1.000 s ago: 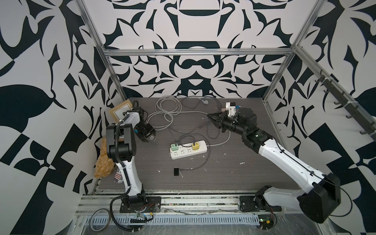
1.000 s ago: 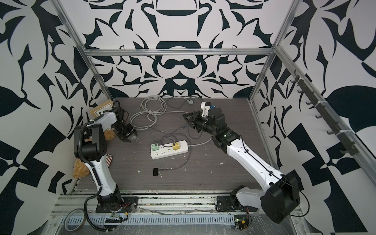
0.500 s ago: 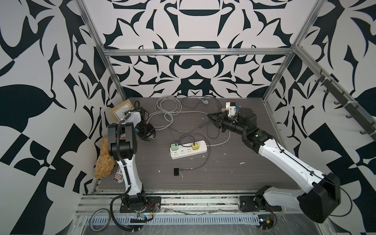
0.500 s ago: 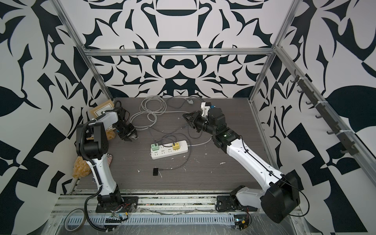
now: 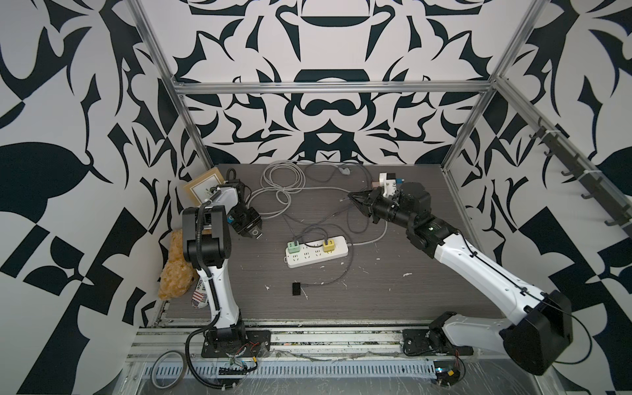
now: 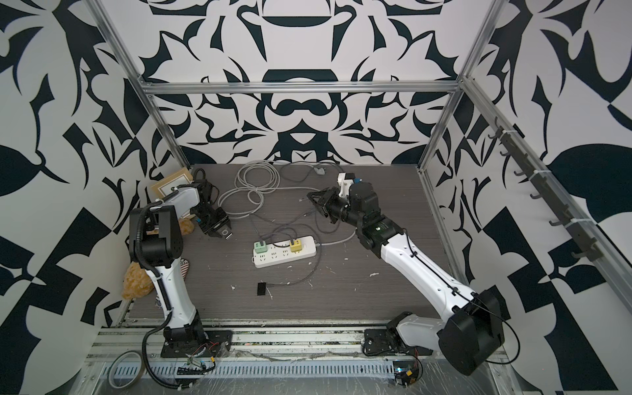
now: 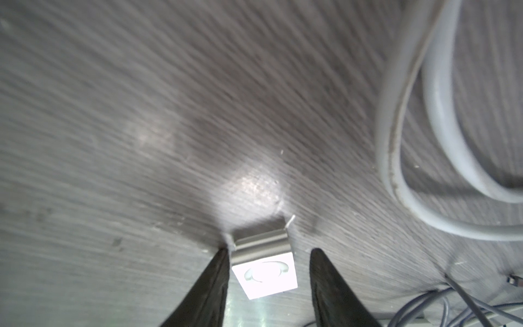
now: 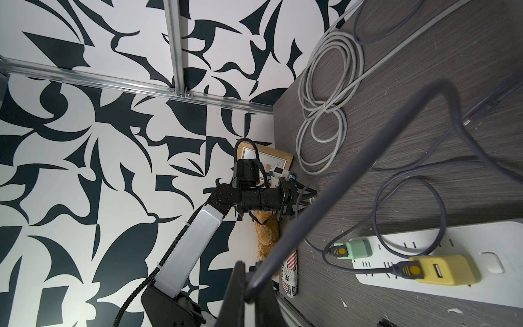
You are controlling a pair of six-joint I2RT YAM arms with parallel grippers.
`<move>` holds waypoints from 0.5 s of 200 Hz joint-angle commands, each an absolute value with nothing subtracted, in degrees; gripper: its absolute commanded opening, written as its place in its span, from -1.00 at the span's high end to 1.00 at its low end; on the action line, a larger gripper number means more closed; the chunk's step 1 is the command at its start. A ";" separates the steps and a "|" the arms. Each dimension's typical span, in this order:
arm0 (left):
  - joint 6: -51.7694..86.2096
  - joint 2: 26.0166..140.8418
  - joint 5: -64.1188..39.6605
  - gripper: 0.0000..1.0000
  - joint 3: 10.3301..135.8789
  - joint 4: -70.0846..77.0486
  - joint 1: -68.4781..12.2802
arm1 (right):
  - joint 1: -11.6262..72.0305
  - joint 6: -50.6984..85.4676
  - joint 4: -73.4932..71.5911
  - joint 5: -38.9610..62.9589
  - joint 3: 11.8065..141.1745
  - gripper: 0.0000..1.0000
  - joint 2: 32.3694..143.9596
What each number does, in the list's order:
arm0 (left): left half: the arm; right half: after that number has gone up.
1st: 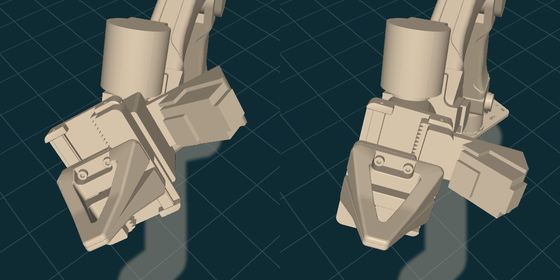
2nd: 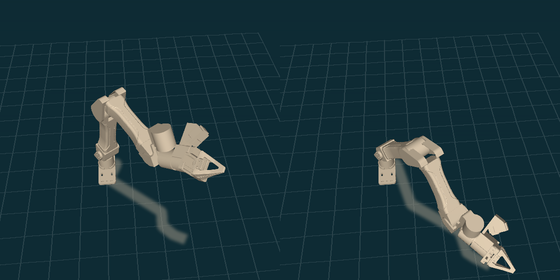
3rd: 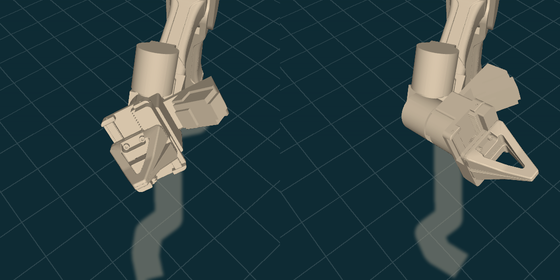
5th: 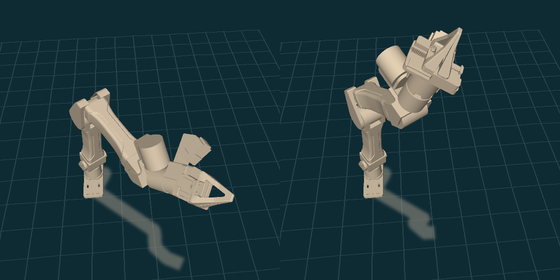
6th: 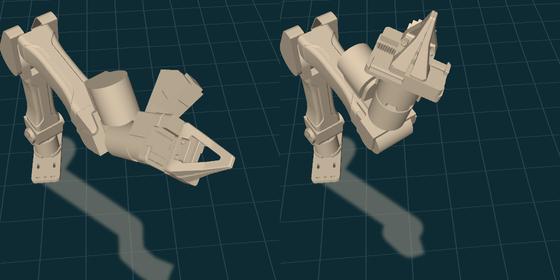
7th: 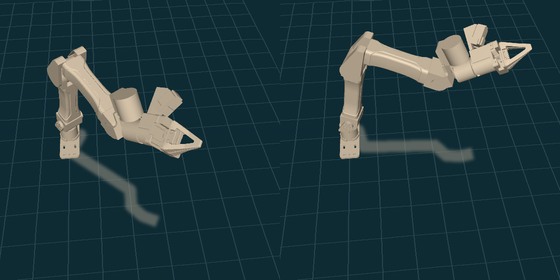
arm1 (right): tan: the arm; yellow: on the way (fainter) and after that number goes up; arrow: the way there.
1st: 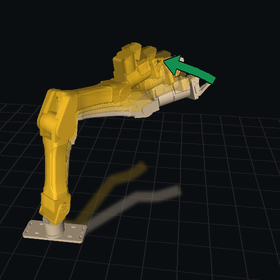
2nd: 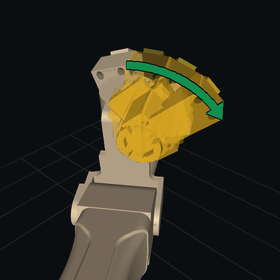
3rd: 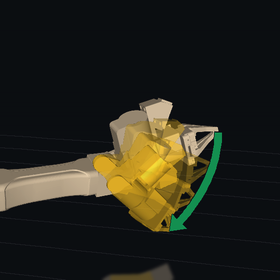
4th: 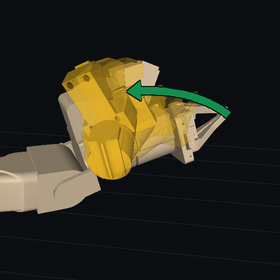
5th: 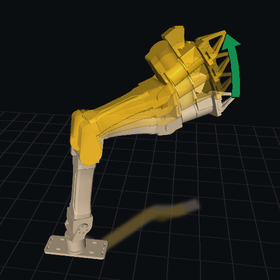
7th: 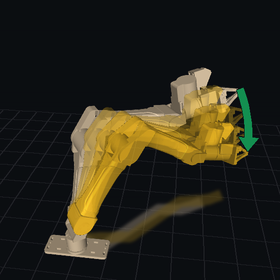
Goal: Charge mp3
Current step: Pick up the MP3 player from the center of the board.
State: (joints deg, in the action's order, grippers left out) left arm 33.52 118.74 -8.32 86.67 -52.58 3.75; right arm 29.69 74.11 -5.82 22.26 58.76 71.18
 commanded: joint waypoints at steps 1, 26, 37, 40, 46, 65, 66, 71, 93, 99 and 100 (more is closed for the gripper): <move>32.74 119.09 -7.00 0.03 86.23 -54.14 3.45 | 29.56 73.29 -8.95 22.02 58.56 1.00 68.83; 32.83 119.05 -5.97 0.09 85.48 -53.23 3.43 | 29.57 73.30 -8.96 21.73 58.06 1.00 68.13; 32.73 119.33 -5.84 0.09 85.50 -52.96 3.38 | 29.60 73.30 -8.90 21.47 57.68 1.00 67.76; 32.63 119.40 -5.73 0.10 85.56 -52.92 3.36 | 29.56 73.30 -8.90 21.45 57.62 1.00 67.69; 32.59 119.65 -5.84 0.11 85.73 -52.91 3.35 | 29.60 73.30 -8.96 21.37 57.48 1.00 67.50; 32.02 120.22 -5.58 0.17 86.06 -52.74 3.09 | 29.57 73.30 -8.90 21.44 57.31 1.00 67.29; 32.01 120.23 -5.56 0.17 86.10 -52.73 3.08 | 29.59 73.30 -8.89 21.44 57.31 1.00 67.30; 31.86 120.32 -5.54 0.18 86.15 -52.72 3.08 | 29.61 73.39 -8.80 21.46 57.28 1.00 67.28; 30.85 120.25 -5.14 0.19 85.96 -52.62 3.09 | 29.54 73.39 -8.53 21.38 57.22 1.00 66.91; 30.37 119.94 -5.14 0.19 85.71 -52.32 3.06 | 29.59 73.39 -8.44 21.42 57.22 1.00 66.80; 30.26 119.91 -5.12 0.20 85.61 -52.26 3.07 | 29.56 73.34 -8.44 21.43 57.22 1.00 66.80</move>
State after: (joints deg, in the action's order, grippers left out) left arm 32.27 118.76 -6.55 86.63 -52.53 3.29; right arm 29.69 74.13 -5.82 21.82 57.21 68.64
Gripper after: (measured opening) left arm 0.407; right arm 0.077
